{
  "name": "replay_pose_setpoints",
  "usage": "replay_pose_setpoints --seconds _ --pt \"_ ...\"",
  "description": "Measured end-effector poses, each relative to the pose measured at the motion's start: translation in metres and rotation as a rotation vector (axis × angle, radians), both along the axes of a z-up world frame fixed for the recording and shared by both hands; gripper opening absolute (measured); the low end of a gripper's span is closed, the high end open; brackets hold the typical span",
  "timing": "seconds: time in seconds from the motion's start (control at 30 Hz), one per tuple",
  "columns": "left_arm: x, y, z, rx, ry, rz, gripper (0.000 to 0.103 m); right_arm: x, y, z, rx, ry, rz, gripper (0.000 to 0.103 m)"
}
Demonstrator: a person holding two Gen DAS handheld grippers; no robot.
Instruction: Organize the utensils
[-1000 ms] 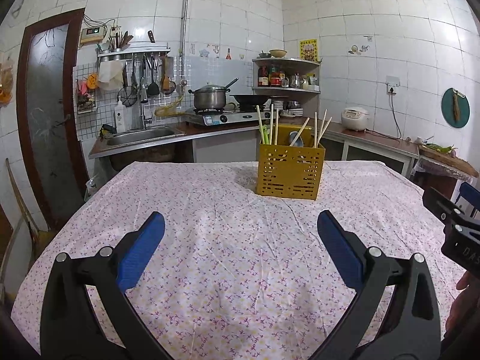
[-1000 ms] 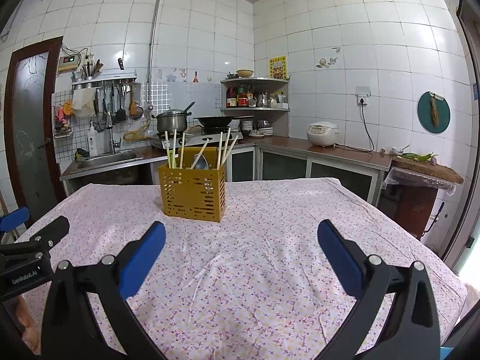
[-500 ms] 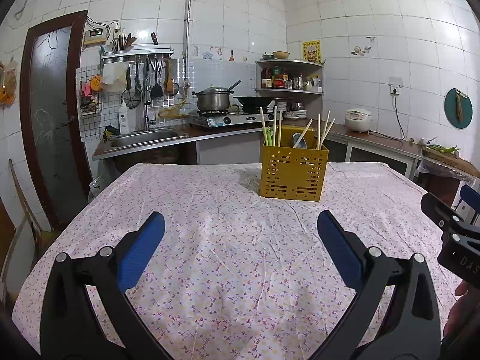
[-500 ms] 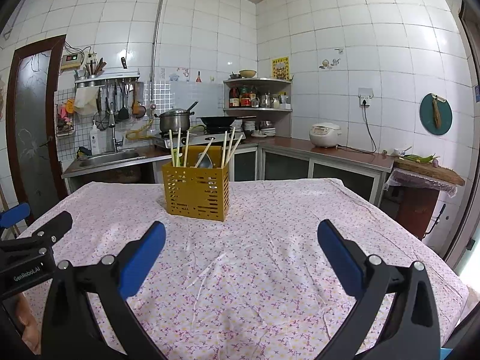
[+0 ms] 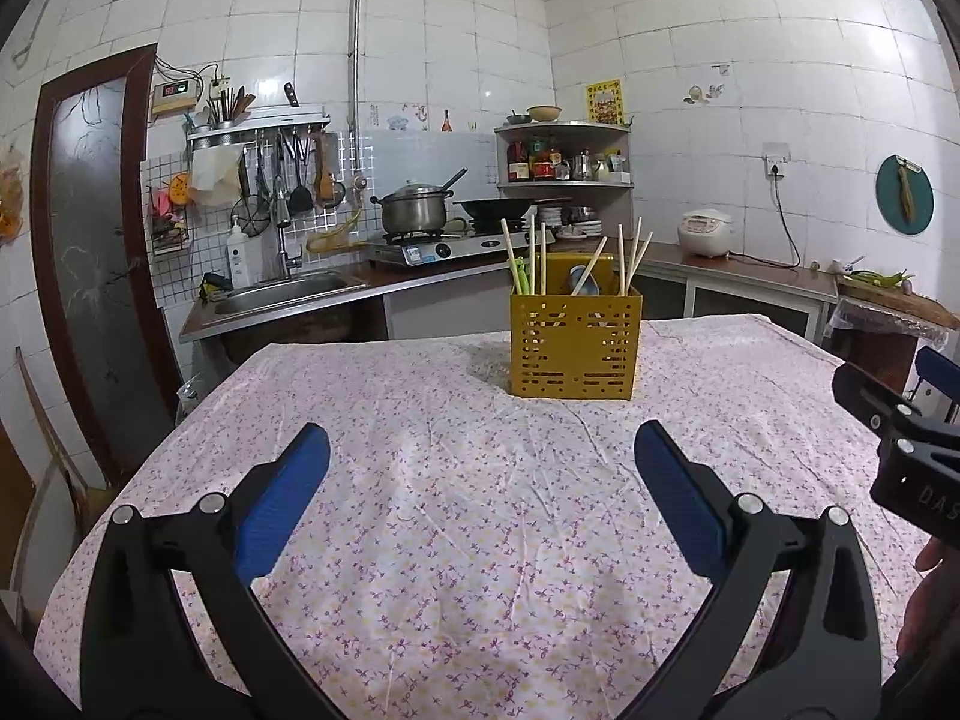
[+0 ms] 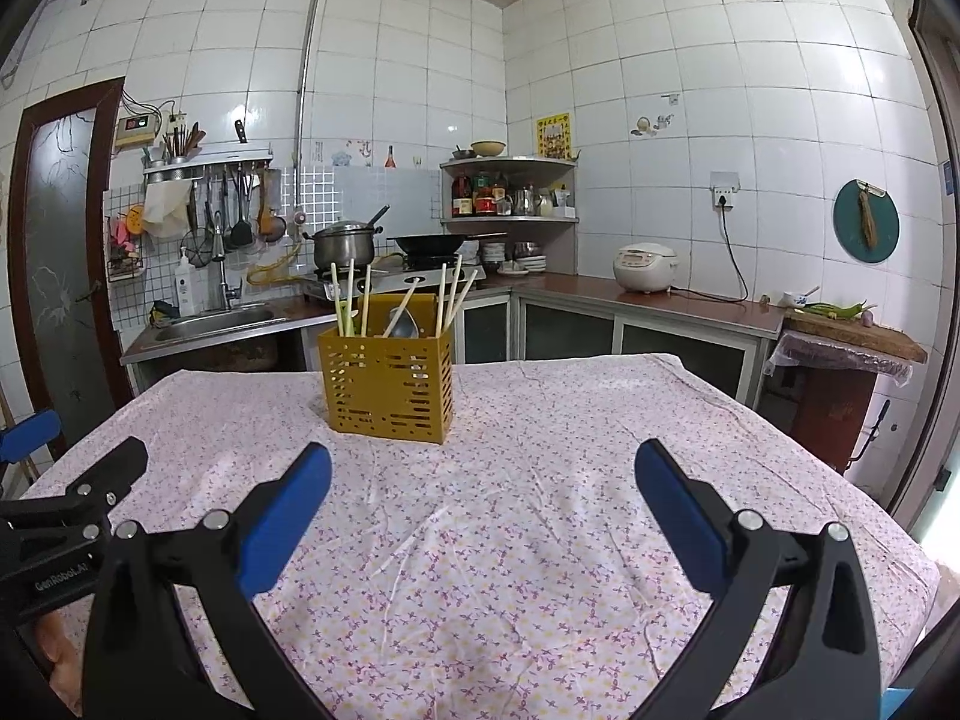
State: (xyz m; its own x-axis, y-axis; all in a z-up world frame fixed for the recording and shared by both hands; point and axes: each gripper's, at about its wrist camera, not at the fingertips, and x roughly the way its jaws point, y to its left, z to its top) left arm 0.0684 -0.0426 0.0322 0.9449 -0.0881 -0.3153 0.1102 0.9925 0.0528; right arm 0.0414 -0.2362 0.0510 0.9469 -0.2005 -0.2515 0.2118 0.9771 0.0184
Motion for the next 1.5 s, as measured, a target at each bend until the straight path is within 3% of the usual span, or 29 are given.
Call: replay_pose_setpoints --seconds 0.5,1.5 --pt "0.005 0.009 -0.001 -0.035 0.026 0.007 0.098 0.0 -0.002 -0.002 0.002 -0.002 -0.014 0.099" --pt "0.007 0.013 -0.002 -0.03 0.028 0.016 0.098 -0.002 -0.002 0.0 -0.006 -0.011 -0.025 0.099"
